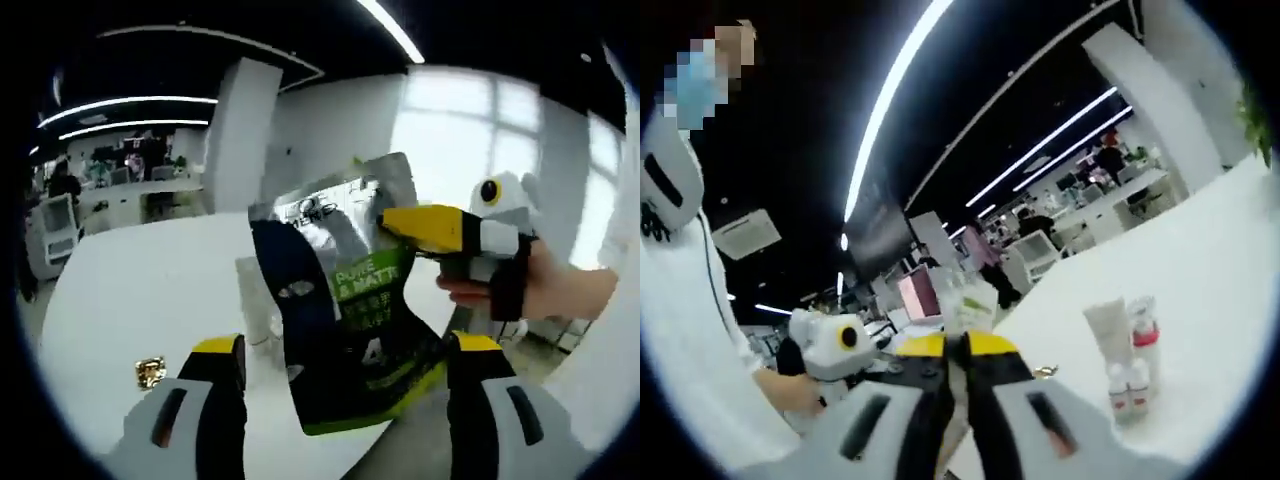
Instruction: Arrange the skincare products in the storage area until every visible bottle or jar stands upright without overlapping.
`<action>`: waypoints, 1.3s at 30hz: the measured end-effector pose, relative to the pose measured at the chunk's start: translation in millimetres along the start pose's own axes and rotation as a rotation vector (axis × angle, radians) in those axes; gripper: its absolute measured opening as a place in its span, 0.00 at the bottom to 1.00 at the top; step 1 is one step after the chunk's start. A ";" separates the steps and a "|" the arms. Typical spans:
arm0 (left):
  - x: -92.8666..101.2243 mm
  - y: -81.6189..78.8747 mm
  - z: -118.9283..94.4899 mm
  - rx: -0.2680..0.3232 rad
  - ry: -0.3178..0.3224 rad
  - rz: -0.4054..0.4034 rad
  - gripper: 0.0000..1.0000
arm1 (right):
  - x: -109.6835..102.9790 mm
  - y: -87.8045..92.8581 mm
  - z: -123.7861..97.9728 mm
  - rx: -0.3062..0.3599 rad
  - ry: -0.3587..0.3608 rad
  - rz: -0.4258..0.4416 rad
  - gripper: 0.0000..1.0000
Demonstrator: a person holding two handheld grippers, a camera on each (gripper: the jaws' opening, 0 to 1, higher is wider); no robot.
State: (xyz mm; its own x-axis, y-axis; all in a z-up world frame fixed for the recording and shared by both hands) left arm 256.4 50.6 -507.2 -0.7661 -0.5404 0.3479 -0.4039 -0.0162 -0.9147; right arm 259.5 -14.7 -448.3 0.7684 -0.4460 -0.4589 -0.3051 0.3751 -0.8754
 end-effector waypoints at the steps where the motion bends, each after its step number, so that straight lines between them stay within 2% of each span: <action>1: 1.7 -2.4 -1.0 0.006 0.026 -0.012 0.80 | -4.6 -3.5 -2.6 0.000 -0.033 0.018 0.04; 2: 7.9 -8.2 -3.5 0.018 0.107 -0.066 0.80 | -7.2 -6.0 -4.3 0.004 -0.050 0.023 0.04; 3: 11.7 -10.0 -4.1 0.015 0.158 -0.107 0.81 | -10.5 -7.8 -5.8 0.005 -0.070 0.025 0.04; 6: 24.5 -10.9 -3.4 -0.012 0.327 -0.134 0.76 | -27.8 -13.5 -11.0 -0.007 -0.159 0.022 0.04; 8: 34.2 -14.3 -3.7 -0.002 0.415 -0.162 0.70 | -41.4 -20.3 -14.1 0.006 -0.225 0.027 0.03; 9: 39.3 -18.1 -2.2 0.022 0.462 -0.186 0.67 | -45.7 -23.2 -15.2 0.014 -0.245 0.033 0.03; 10: 40.6 -20.3 -0.8 0.040 0.474 -0.205 0.63 | -49.8 -25.5 -16.2 0.020 -0.264 0.035 0.03; 11: 43.2 -22.3 0.7 0.060 0.498 -0.215 0.53 | -53.3 -26.9 -17.4 0.017 -0.279 0.030 0.02; 13: 53.2 -21.9 0.5 0.066 0.547 -0.173 0.34 | -55.1 -26.2 -18.1 -0.002 -0.279 0.000 0.01; 14: 57.2 -24.0 0.5 0.085 0.562 -0.149 0.17 | -53.2 -24.4 -18.3 -0.016 -0.268 -0.021 0.01; 15: 55.1 -23.8 5.1 0.098 0.537 -0.103 0.07 | -50.5 -26.7 -19.6 -0.004 -0.257 -0.013 0.01; 16: 55.8 -21.0 4.5 0.077 0.531 -0.144 0.03 | -47.1 -28.7 -20.4 0.005 -0.245 -0.014 0.01; 17: 62.5 -22.6 3.3 0.081 0.569 -0.152 0.00 | -40.9 -32.0 -22.3 0.015 -0.220 -0.014 0.01; 20: 65.4 -25.8 7.2 0.078 0.554 -0.155 0.00 | -29.3 -35.3 -23.4 0.015 -0.159 -0.043 0.02; 24: 64.9 -30.6 10.7 0.058 0.537 -0.205 0.00 | -14.8 -38.4 -23.7 0.024 -0.076 -0.105 0.06; 26: 63.9 -39.5 9.8 0.086 0.532 -0.283 0.00 | -9.3 -37.0 -25.2 0.008 -0.045 -0.135 0.10; 28: 62.6 -47.6 6.7 0.116 0.536 -0.317 0.00 | -5.7 -33.9 -26.2 -0.031 -0.012 -0.206 0.19; 29: 62.0 -49.8 5.6 0.121 0.535 -0.325 0.00 | -5.7 -32.4 -26.2 -0.047 -0.008 -0.215 0.24; 31: 60.7 -55.3 3.1 0.130 0.534 -0.353 0.00 | -9.2 -31.5 -24.9 -0.057 -0.018 -0.217 0.27; 34: 58.0 -62.5 0.8 0.140 0.534 -0.419 0.00 | -11.2 -31.8 -24.2 -0.055 -0.029 -0.197 0.29; 39: 50.3 -70.4 -4.3 0.168 0.546 -0.464 0.00 | -16.1 -35.8 -21.5 -0.030 -0.049 -0.159 0.28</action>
State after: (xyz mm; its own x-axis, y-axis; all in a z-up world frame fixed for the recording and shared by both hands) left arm 244.1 28.2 -424.4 -0.6926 0.0486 0.7197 -0.6985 -0.2942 -0.6524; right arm 246.0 -38.4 -412.8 0.8347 -0.4572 -0.3069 -0.1938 0.2778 -0.9409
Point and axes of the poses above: the point that each gripper's makers call its tool centre point, and the gripper's own axes: z roughly forward along the fingers, x roughly to its right, y roughly out of its underside, the point moved 2 cm from there along -z, roughly backward along the fingers, and after that the axes turned 1 degree about y, right-handed, at the moved point
